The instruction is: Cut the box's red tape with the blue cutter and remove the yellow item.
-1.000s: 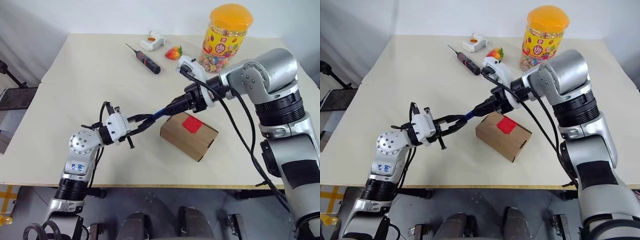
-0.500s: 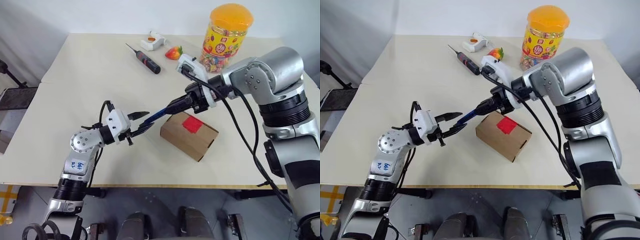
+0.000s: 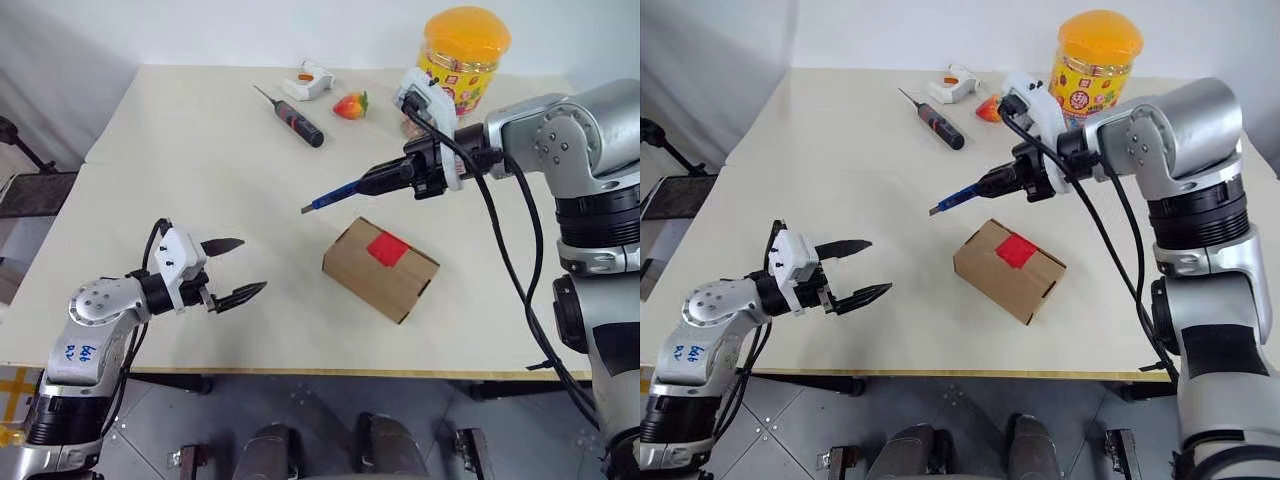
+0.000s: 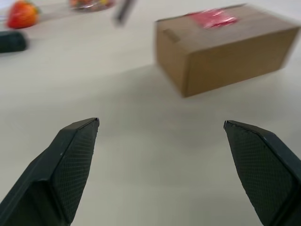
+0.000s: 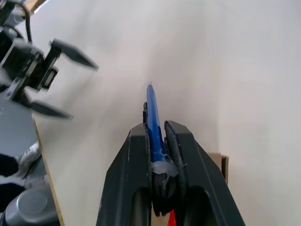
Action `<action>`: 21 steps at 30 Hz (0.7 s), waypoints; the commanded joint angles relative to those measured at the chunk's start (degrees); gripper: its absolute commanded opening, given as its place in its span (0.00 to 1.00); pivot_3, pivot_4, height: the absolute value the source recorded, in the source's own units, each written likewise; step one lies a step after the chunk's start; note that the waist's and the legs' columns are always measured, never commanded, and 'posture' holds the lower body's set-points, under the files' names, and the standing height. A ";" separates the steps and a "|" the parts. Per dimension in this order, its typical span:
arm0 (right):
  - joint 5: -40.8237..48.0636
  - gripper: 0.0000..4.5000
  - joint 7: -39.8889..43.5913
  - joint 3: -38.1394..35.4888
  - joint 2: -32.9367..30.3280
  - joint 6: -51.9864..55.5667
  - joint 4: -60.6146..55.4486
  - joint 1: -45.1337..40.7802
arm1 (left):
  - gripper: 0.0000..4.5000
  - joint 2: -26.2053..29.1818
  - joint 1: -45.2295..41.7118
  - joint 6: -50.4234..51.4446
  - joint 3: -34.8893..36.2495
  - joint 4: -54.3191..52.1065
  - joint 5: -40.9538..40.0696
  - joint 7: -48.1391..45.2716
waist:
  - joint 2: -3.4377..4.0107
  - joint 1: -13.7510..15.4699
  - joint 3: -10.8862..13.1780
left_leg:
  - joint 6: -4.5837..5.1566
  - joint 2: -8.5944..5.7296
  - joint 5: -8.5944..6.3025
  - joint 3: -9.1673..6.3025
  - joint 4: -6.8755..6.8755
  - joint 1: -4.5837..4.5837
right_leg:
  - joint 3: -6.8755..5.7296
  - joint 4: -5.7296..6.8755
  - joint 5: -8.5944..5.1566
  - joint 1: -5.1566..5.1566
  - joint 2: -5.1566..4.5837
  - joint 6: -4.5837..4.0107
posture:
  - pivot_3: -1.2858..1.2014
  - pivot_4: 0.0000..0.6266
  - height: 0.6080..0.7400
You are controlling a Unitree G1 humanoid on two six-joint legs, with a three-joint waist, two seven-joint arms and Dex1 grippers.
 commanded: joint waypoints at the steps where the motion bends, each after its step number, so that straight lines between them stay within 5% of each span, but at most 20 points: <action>1: -0.04 0.03 -1.75 -4.42 -1.44 -0.91 -1.97 0.08 | 1.00 -0.69 -1.80 4.21 -0.23 -6.02 -4.38 1.06 | 0.00 0.04 0.01 | 0.00 0.01 0.00 0.01 0.00 0.00 | 0.00 0.00 0.00 0.00 0.01 0.00 | 0.52 0.24 1.00; 10: 0.07 0.03 -6.20 -8.92 -6.42 -0.48 -9.63 4.49 | 1.00 -10.07 -16.00 9.31 -11.99 -6.32 0.31 8.55 | -0.06 1.11 0.04 | 0.02 -0.04 0.01 0.06 0.05 -0.04 | 0.01 -0.02 0.01 0.01 0.02 0.01 | 0.52 0.24 1.00; 21: 0.93 0.03 -9.67 -11.29 -14.72 1.55 -25.09 14.57 | 0.34 -14.16 -31.47 16.69 -22.57 11.45 5.74 3.63 | -0.10 1.17 0.07 | 0.02 0.04 0.02 0.19 0.01 -0.05 | -0.05 -0.16 0.01 -0.01 0.12 0.03 | 0.52 0.24 1.00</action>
